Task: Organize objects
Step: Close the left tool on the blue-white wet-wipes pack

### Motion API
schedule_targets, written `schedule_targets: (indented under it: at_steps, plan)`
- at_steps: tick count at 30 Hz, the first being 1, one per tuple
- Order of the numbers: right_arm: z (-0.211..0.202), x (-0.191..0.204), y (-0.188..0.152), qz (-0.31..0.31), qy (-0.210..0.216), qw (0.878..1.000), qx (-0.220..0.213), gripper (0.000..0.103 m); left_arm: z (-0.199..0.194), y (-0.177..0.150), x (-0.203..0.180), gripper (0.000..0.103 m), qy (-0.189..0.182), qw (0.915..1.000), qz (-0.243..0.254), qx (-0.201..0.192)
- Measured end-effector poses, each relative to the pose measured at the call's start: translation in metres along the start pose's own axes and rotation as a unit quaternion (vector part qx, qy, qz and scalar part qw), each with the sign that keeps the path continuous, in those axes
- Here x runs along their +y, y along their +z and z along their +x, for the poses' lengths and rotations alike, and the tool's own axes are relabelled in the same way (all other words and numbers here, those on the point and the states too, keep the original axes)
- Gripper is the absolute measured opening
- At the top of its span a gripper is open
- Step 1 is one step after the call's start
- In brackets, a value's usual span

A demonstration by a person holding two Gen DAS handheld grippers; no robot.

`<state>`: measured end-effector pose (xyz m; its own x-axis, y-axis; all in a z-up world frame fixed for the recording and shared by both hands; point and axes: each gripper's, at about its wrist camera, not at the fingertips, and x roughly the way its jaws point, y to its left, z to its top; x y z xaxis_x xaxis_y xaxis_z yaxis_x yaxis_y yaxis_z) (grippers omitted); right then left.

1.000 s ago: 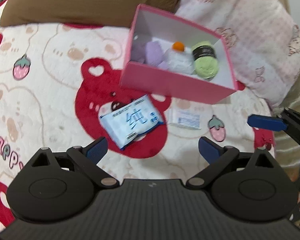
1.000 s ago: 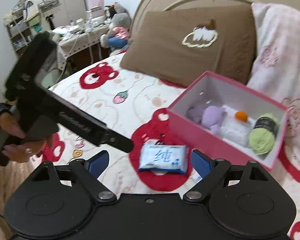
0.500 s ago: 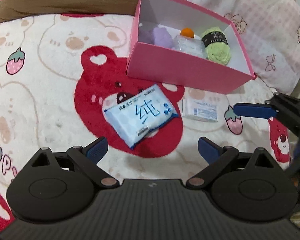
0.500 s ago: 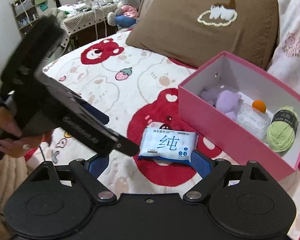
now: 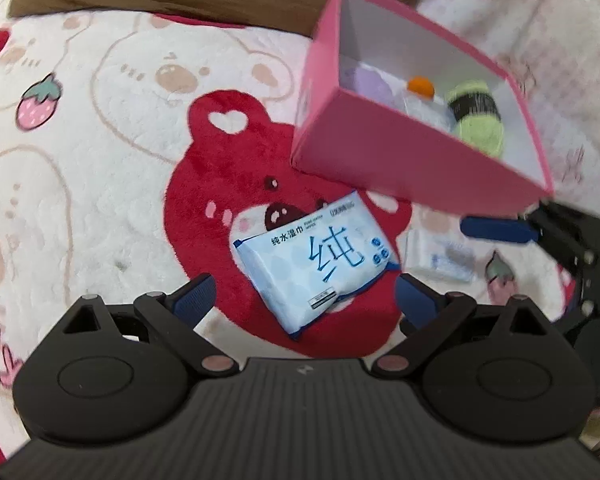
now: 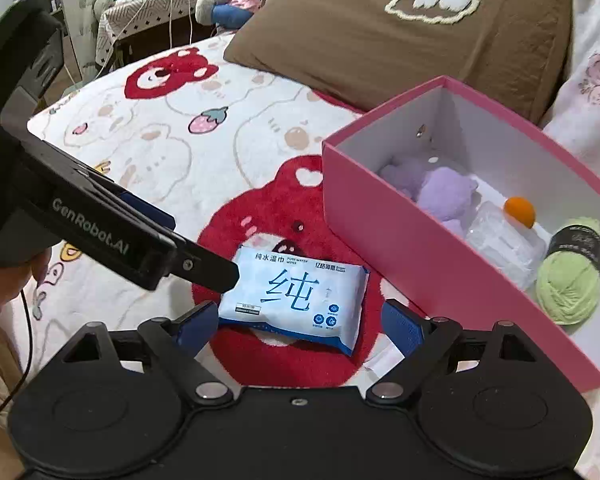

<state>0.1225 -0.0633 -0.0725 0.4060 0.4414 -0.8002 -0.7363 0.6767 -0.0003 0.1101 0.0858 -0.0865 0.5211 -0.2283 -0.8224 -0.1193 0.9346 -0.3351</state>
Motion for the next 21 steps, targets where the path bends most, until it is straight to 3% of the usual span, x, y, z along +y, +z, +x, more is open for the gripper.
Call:
schedule_targets:
  at_steps: [4,15,21]
  plan:
    - [0.016,-0.003,0.0,0.009,0.018,1.0,0.008,0.091,0.011,-0.003,-0.001,0.096,0.011,0.9999,0.01,-0.006]
    - [0.049,-0.008,-0.008,-0.004,-0.008,1.0,0.016,0.09,0.032,-0.007,0.02,0.094,-0.034,0.9967,-0.073,0.011]
    - [0.062,-0.009,-0.007,-0.007,-0.013,1.0,0.014,0.085,0.043,-0.008,0.022,0.078,0.021,0.999,-0.038,-0.005]
